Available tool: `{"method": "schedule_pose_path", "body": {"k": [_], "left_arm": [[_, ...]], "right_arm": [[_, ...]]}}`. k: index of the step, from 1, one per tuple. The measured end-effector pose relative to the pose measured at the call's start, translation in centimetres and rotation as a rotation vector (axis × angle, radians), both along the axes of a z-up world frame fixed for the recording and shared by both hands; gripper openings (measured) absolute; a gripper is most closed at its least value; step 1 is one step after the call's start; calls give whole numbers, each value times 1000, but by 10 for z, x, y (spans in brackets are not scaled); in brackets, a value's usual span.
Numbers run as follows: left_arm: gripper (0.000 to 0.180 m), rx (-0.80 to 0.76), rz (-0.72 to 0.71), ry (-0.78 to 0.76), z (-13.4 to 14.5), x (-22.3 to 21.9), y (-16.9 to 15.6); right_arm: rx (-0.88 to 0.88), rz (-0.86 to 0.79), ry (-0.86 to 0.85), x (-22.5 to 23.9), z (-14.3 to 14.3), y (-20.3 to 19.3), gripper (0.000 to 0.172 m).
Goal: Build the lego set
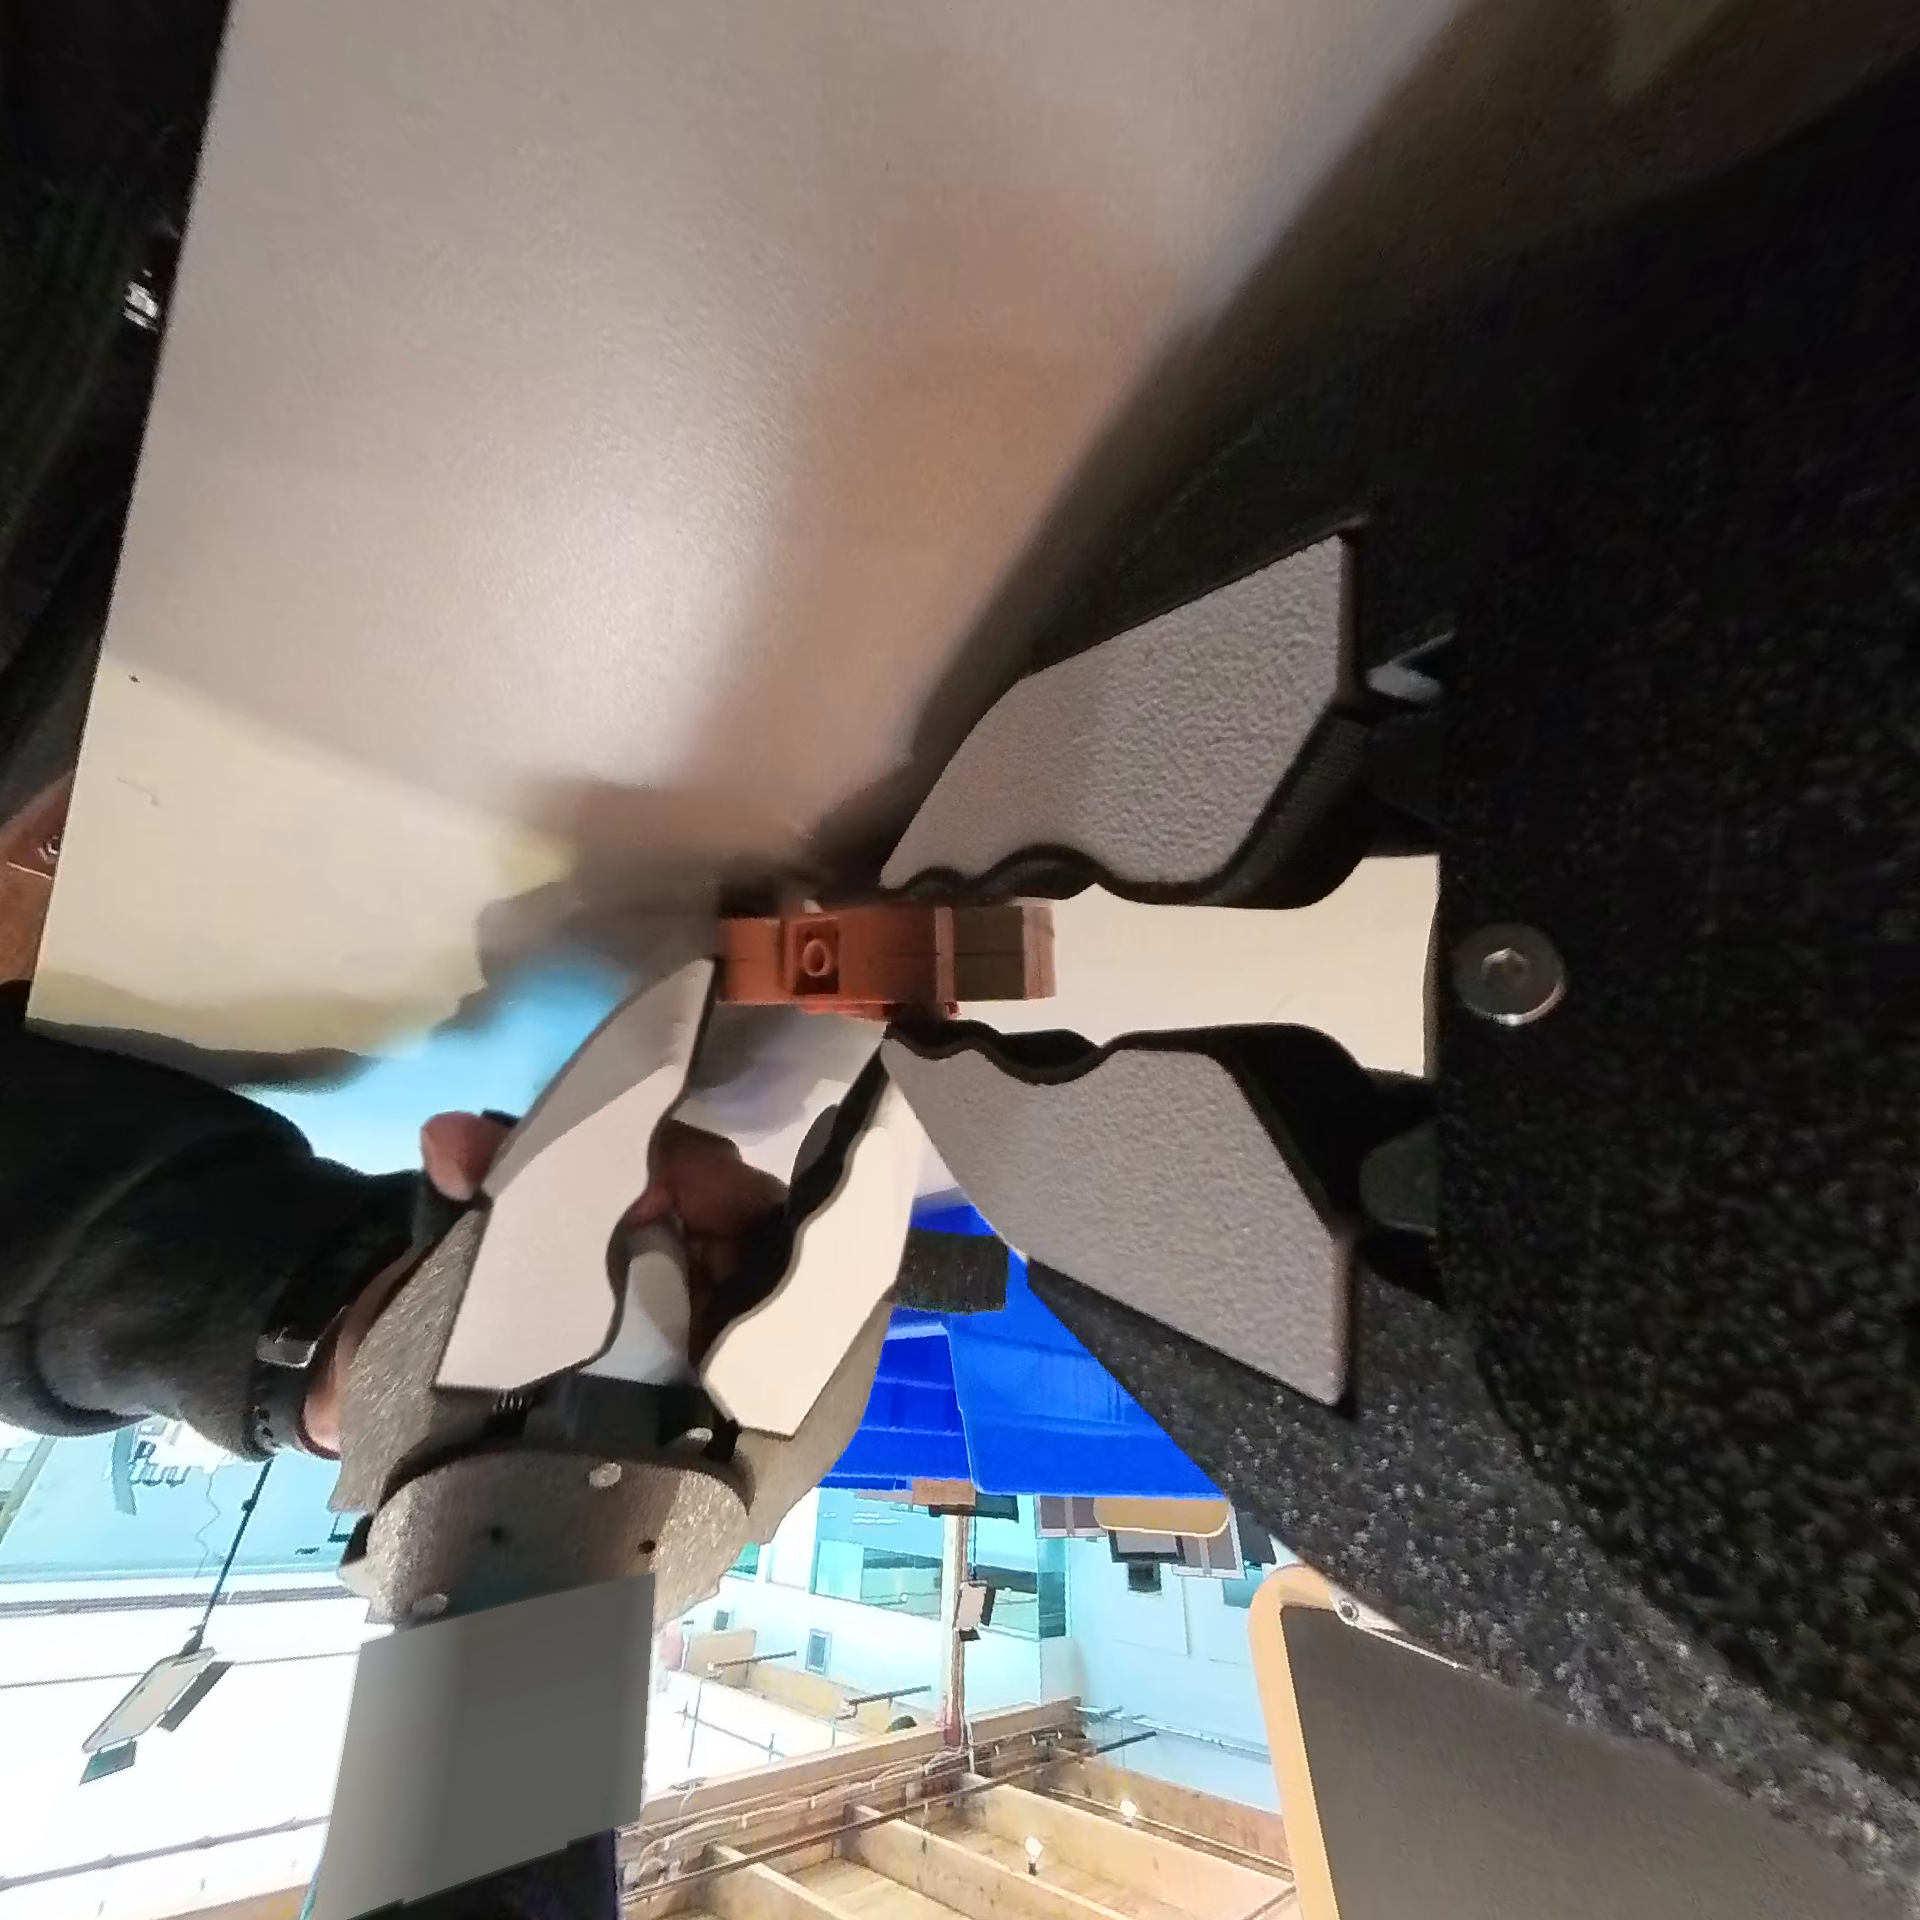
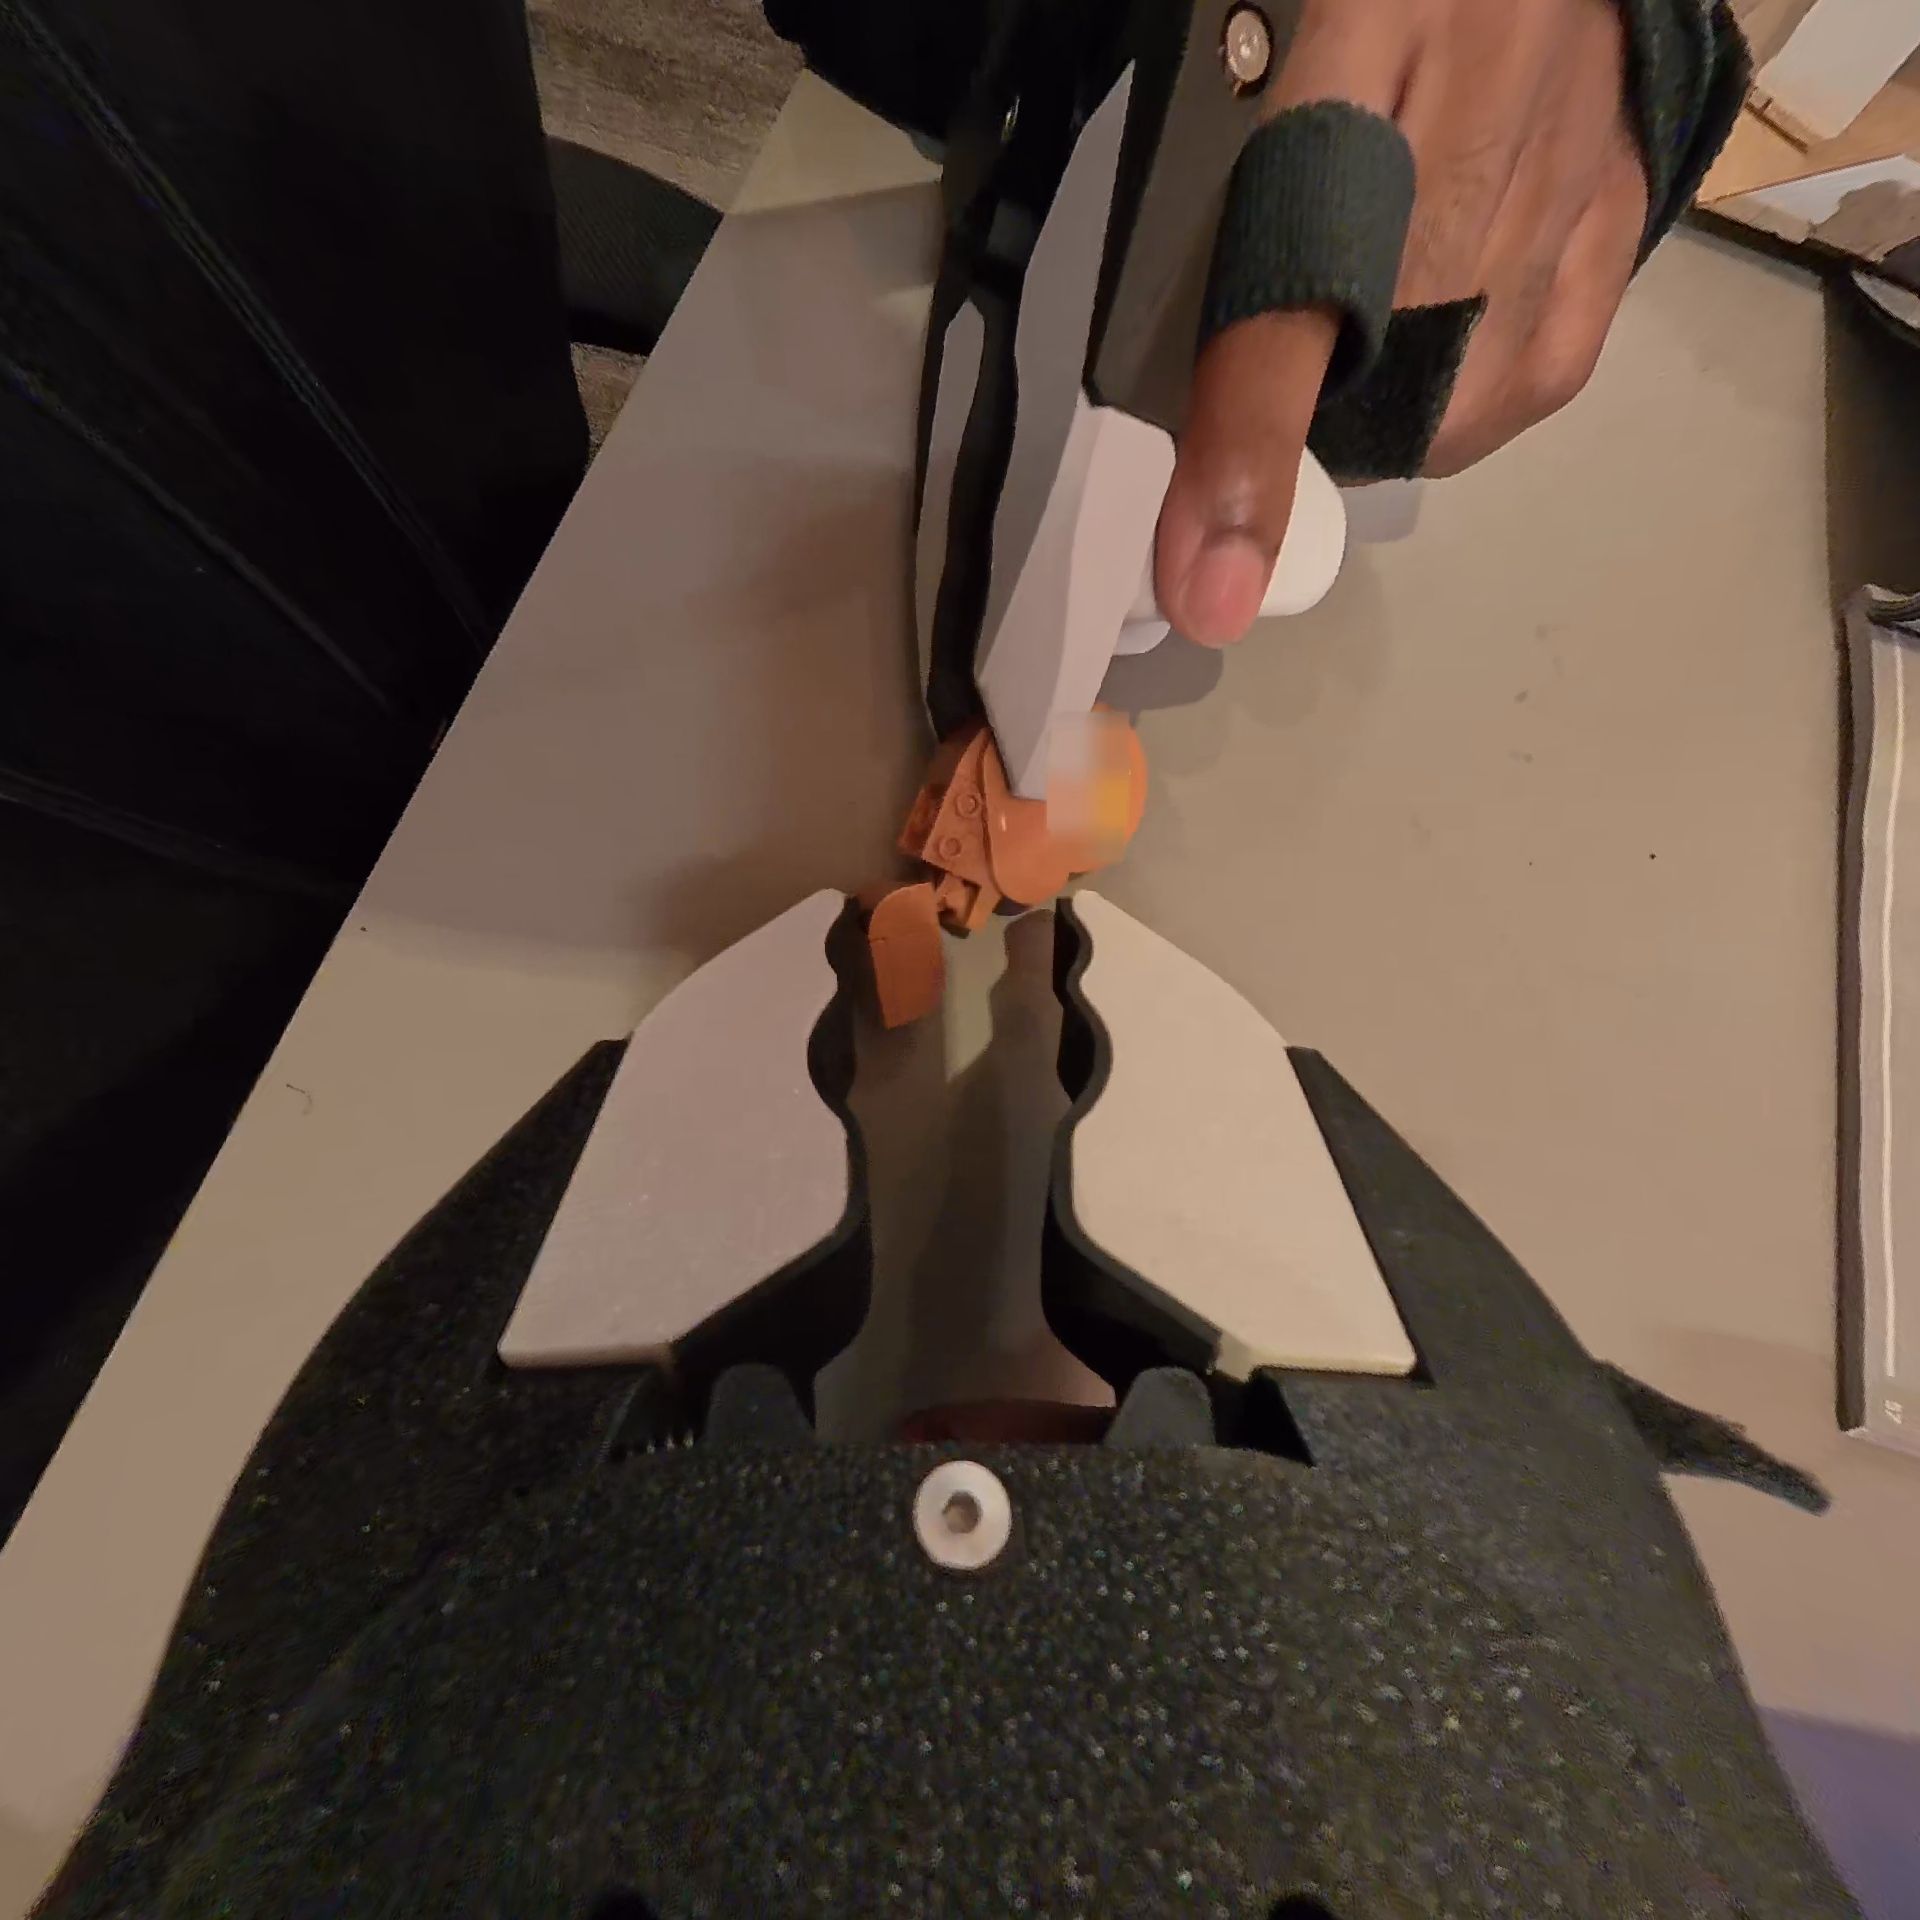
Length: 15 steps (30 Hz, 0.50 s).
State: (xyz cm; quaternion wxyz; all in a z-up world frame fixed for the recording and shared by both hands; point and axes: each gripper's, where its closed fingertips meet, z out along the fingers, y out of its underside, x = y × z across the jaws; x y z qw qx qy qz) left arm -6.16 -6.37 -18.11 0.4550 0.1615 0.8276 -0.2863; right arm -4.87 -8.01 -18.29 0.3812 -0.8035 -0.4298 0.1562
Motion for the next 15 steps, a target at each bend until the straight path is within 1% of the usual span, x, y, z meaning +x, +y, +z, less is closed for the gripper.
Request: {"method": "schedule_pose_path", "body": {"k": [4,8,11,15], "left_arm": [[22,-21,25,12,1,3,3],[22,-20,65,13,0,8,8],[21,-11,67,9,0,8,8],[21,-3,66,1,0,8,7]], "right_arm": [[17,-45,-39,11,-2,6,30],[21,-90,-49,20,-2,11,32],[4,-75,-7,16,0,10,37],[-42,-74,88,9,4,11,38]]}}
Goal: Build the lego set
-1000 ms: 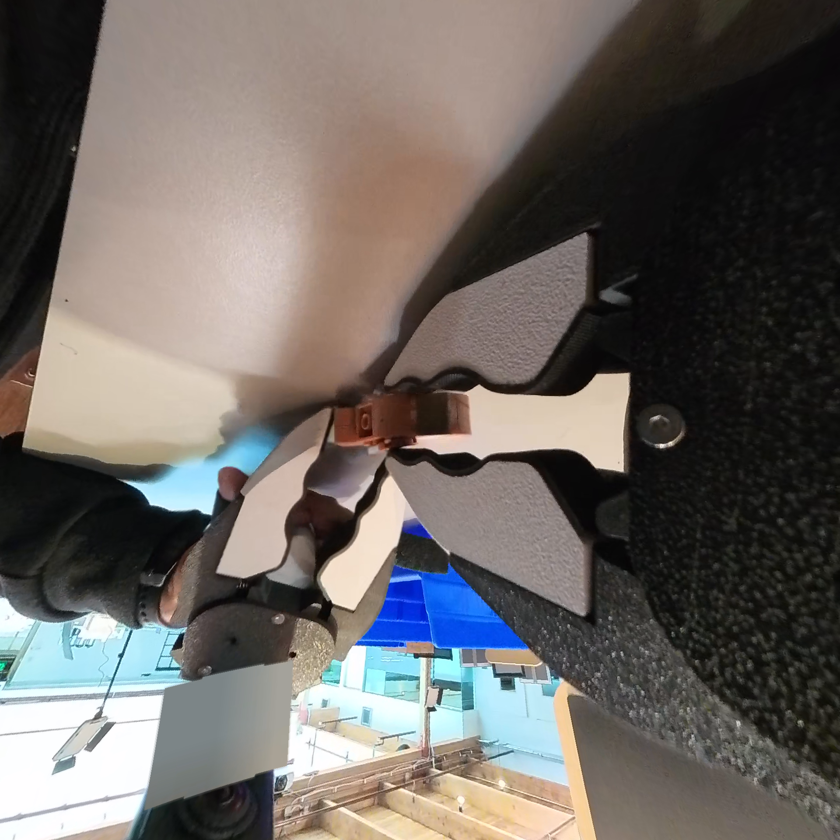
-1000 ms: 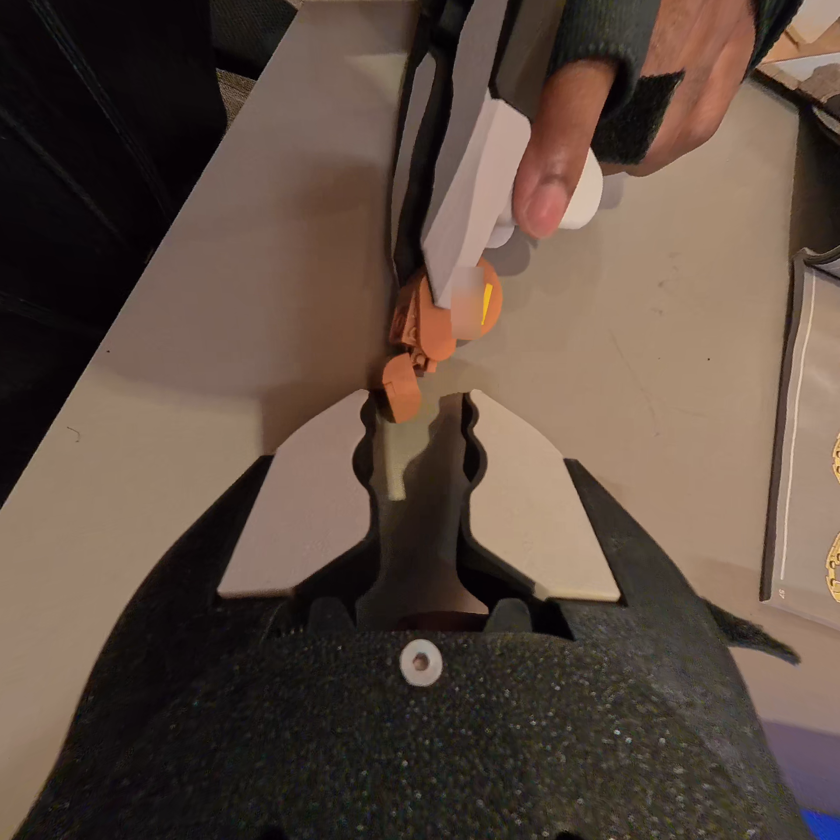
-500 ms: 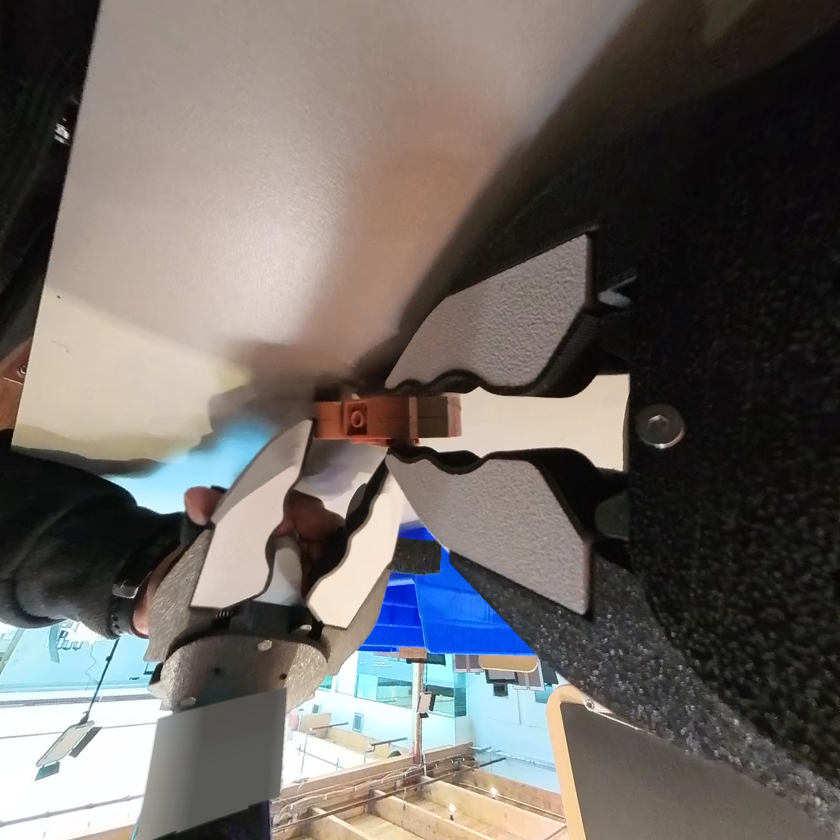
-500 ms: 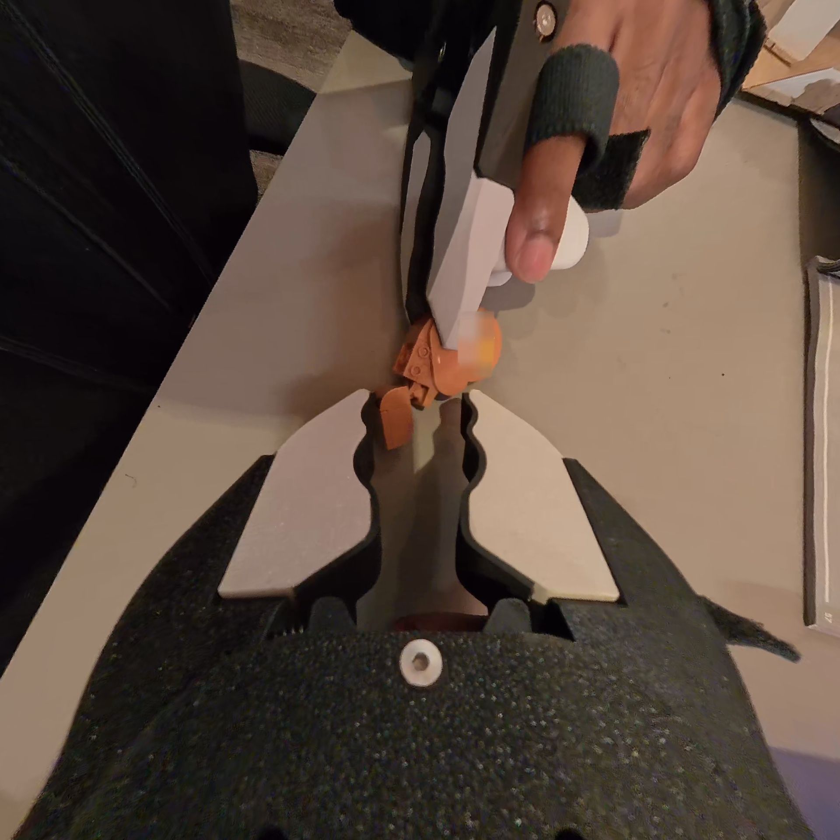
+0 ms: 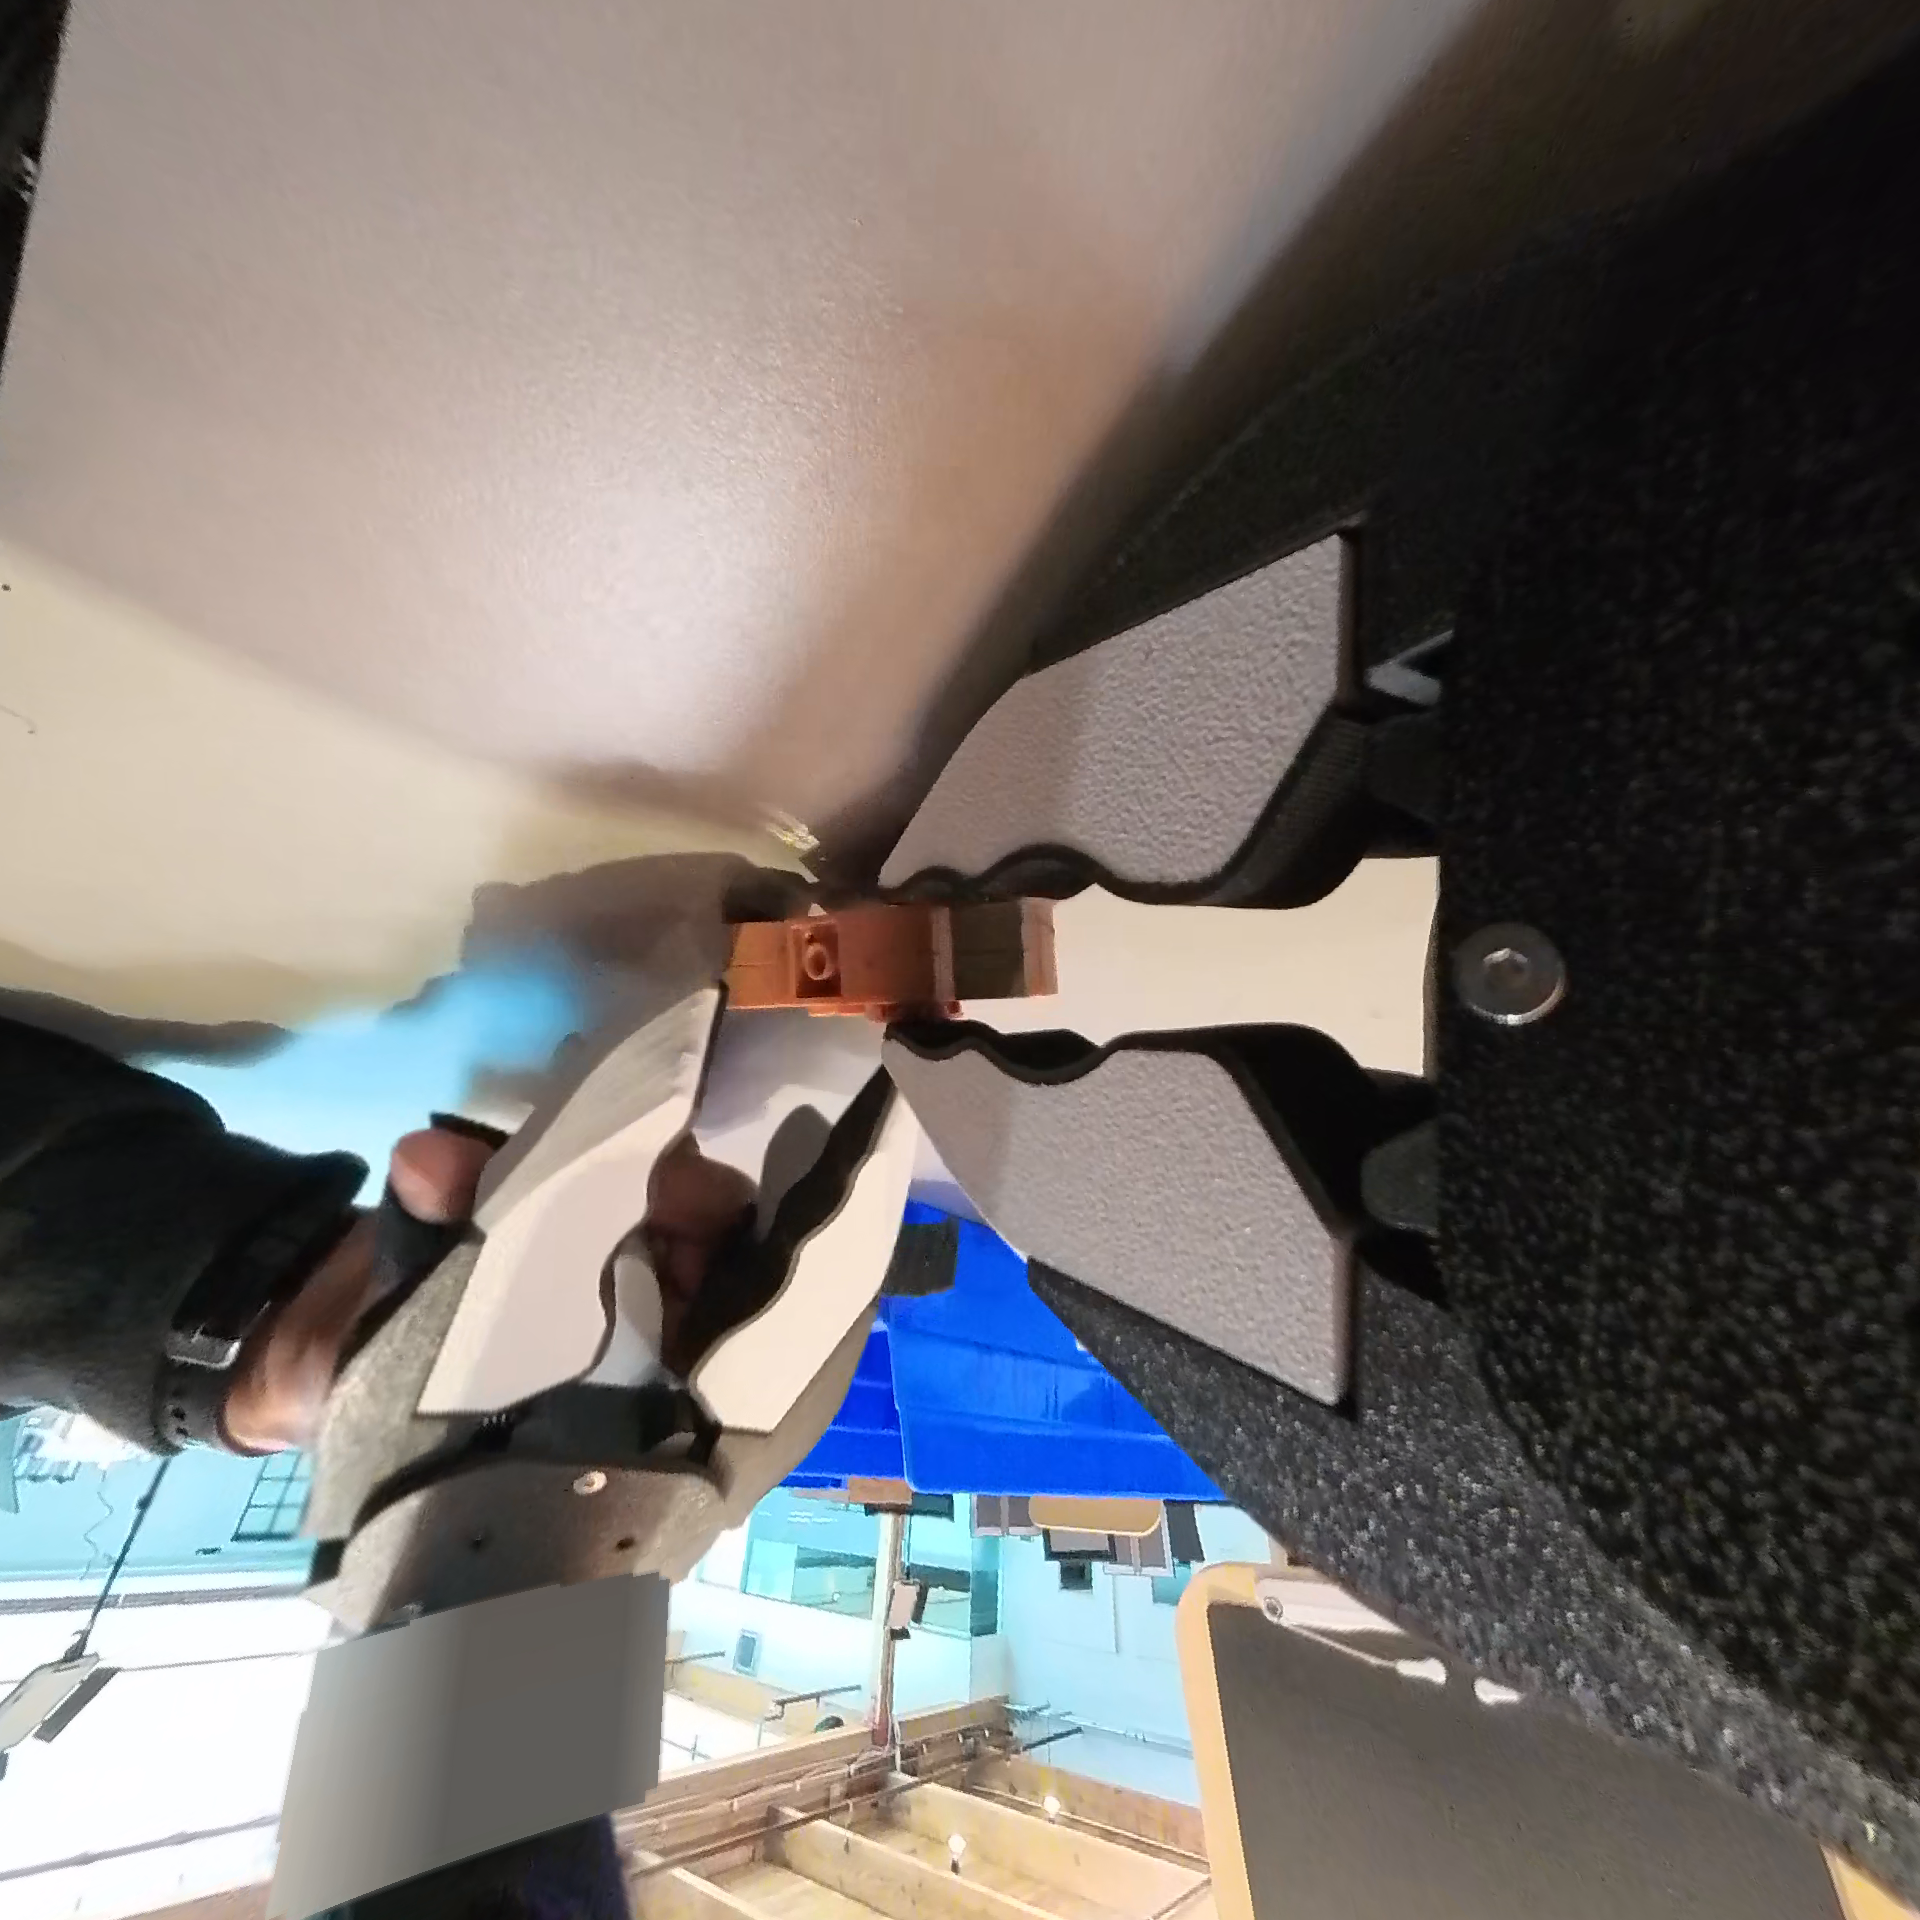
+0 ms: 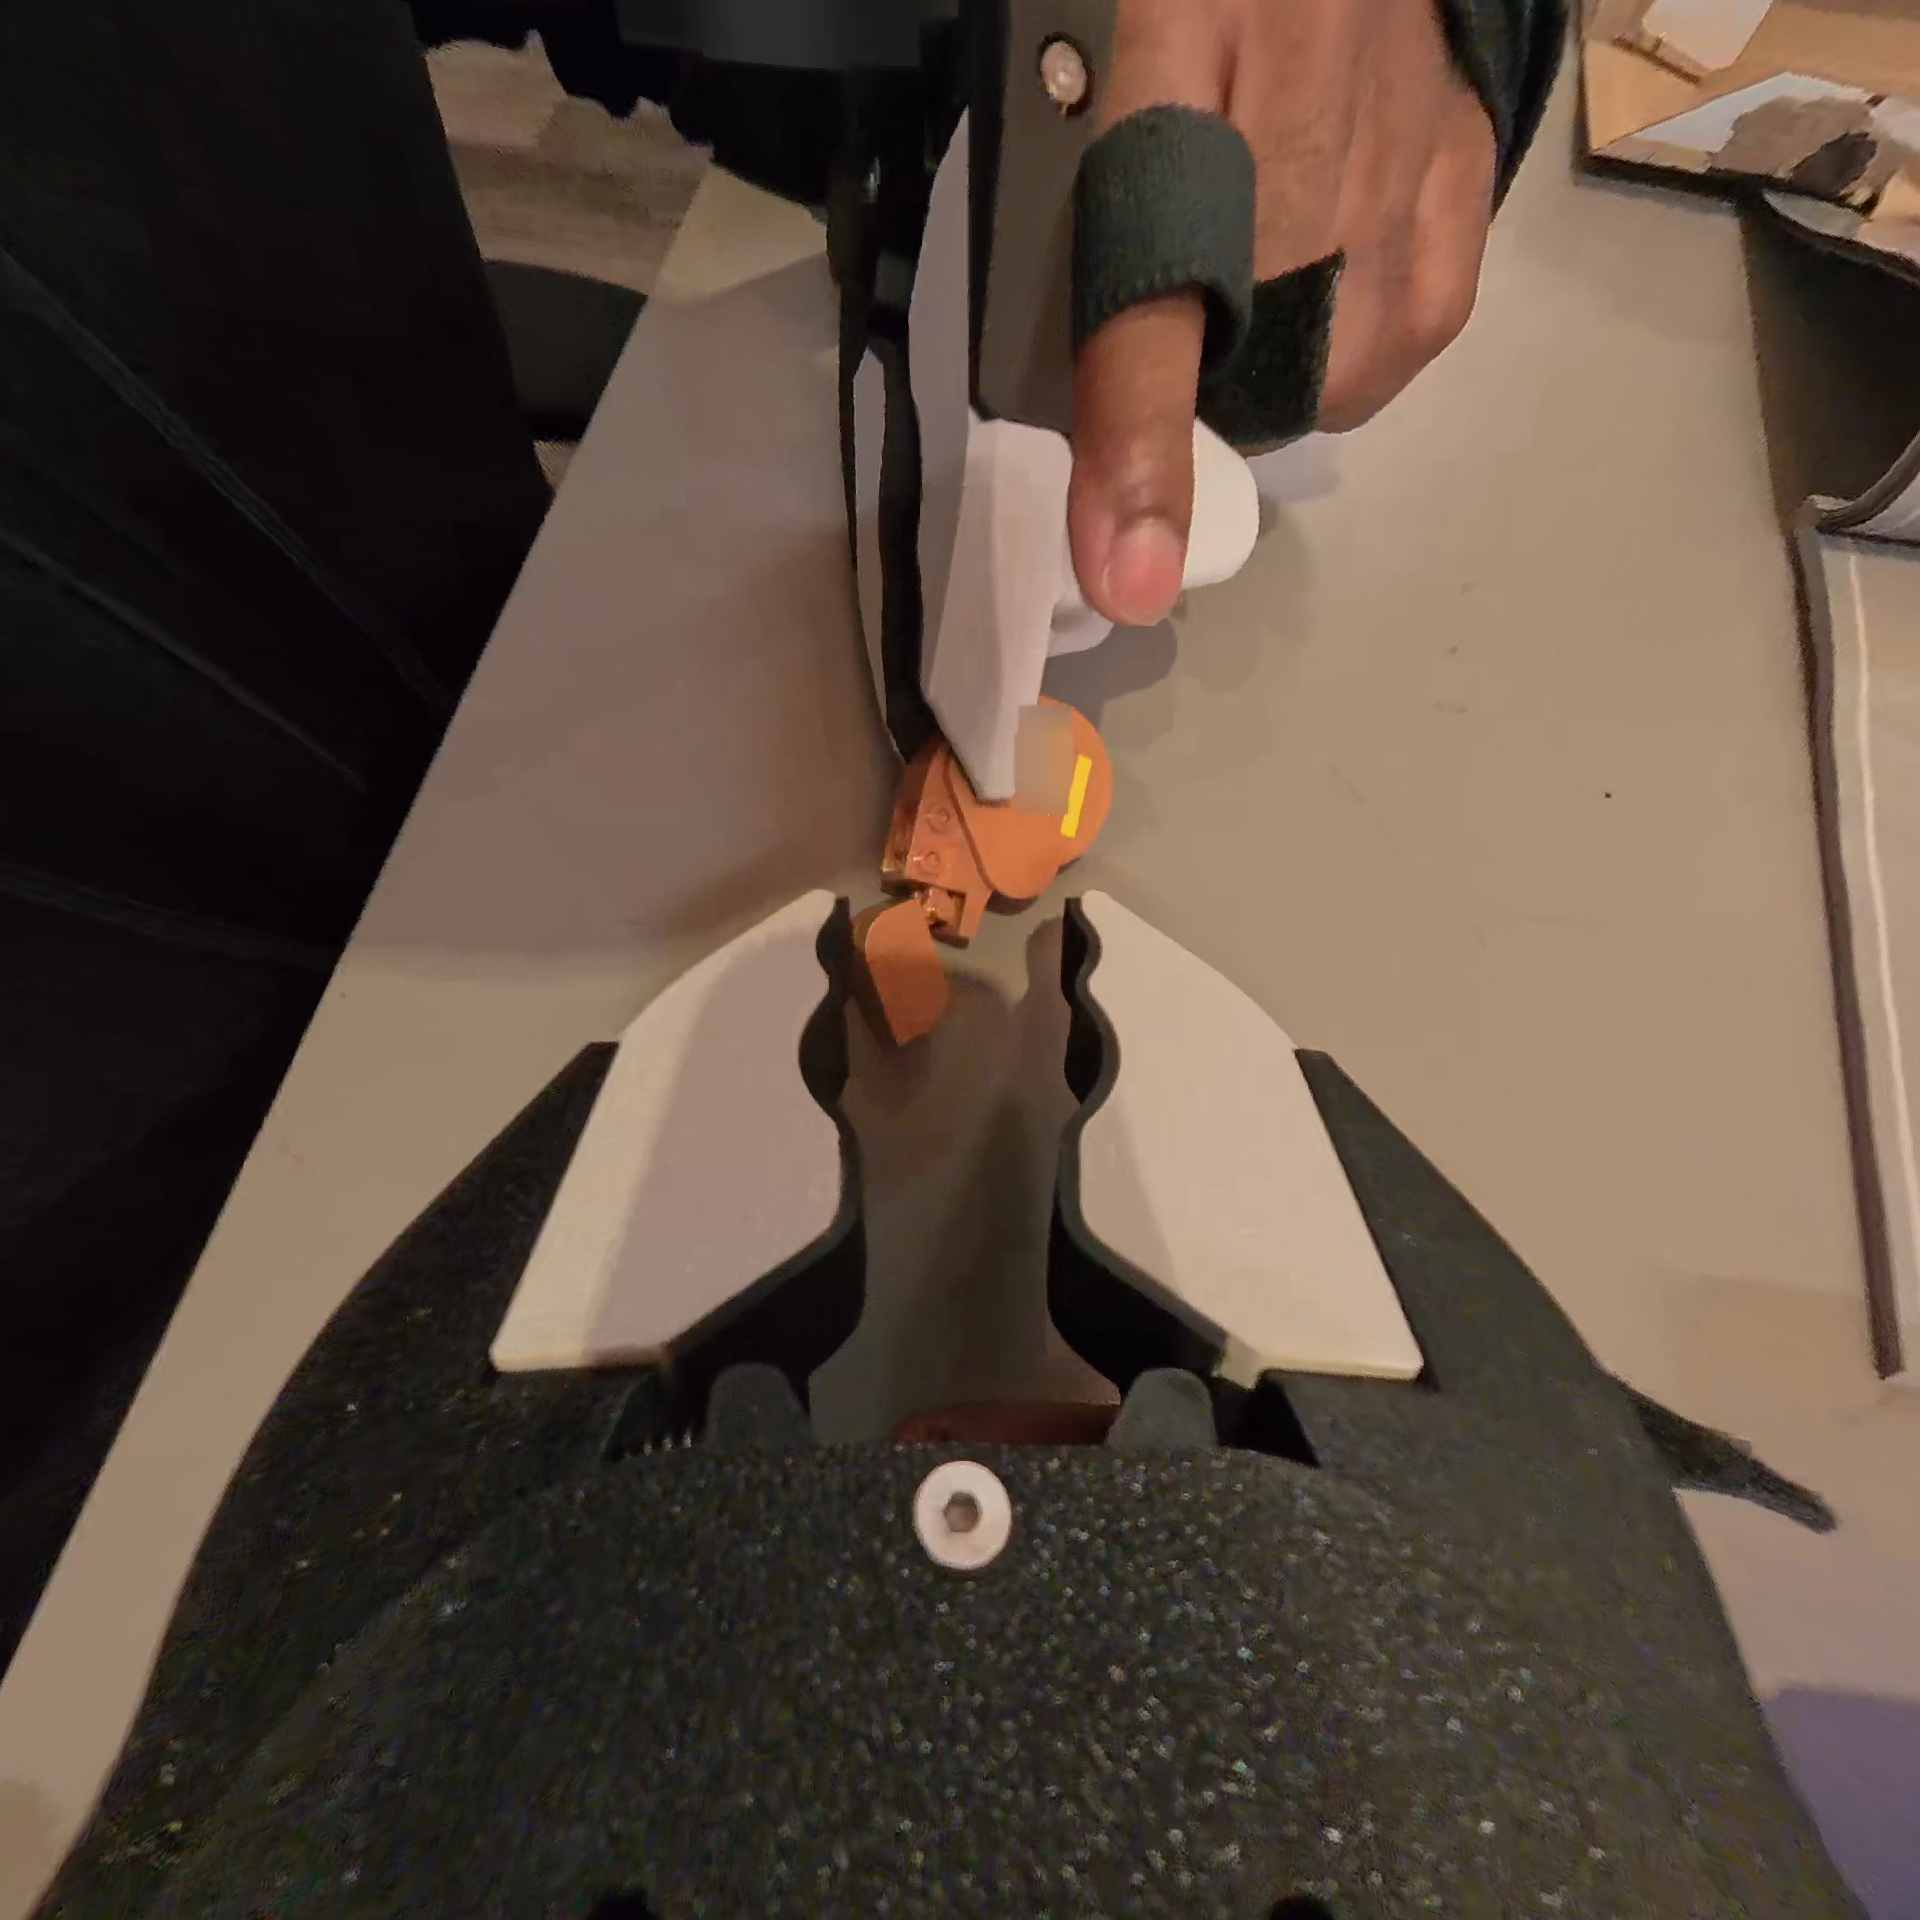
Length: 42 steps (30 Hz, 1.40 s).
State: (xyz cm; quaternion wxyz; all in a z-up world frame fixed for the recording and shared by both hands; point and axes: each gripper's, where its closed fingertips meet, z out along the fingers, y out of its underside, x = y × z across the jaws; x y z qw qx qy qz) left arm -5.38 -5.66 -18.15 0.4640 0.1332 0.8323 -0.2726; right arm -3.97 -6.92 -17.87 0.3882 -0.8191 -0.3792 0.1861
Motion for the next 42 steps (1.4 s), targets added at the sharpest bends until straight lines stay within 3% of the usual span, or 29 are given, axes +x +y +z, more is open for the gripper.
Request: {"method": "schedule_pose_path", "body": {"k": [7,24,35,42], "left_arm": [[21,11,-8,-14,0,-1,-2],[21,-8,66,-13,0,9,4],[21,15,55,-25,0,8,1],[22,36,25,-19,-1,6,-1]], "right_arm": [[-86,-8,-12,-8,-13,4,40],[27,-27,-56,0,-1,5,18],[-41,-66,-45,1,-6,4,27],[-72,-51,-63,-5,-13,2,24]]}}
